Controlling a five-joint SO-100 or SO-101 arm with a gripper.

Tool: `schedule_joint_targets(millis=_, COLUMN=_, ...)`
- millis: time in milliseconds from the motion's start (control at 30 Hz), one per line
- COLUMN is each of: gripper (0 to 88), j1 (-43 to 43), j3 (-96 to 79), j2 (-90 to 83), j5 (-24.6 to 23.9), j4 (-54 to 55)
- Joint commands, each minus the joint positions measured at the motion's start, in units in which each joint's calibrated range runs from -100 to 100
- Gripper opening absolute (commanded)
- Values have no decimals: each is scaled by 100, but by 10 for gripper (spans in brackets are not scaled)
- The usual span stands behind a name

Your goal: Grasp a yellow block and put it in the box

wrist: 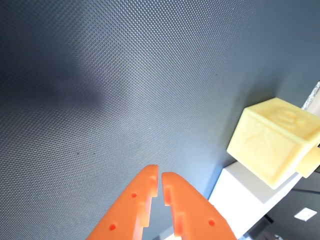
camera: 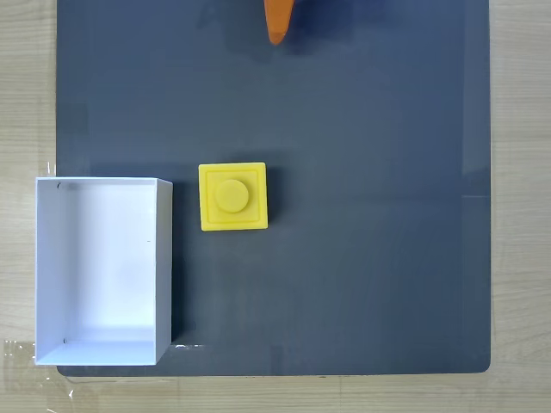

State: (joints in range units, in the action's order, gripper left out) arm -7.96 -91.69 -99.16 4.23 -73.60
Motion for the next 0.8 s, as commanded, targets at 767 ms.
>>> schedule_joint_targets(millis=767, gripper=10, j1=-46, j3=19, j2=68, j5=18, j4=13)
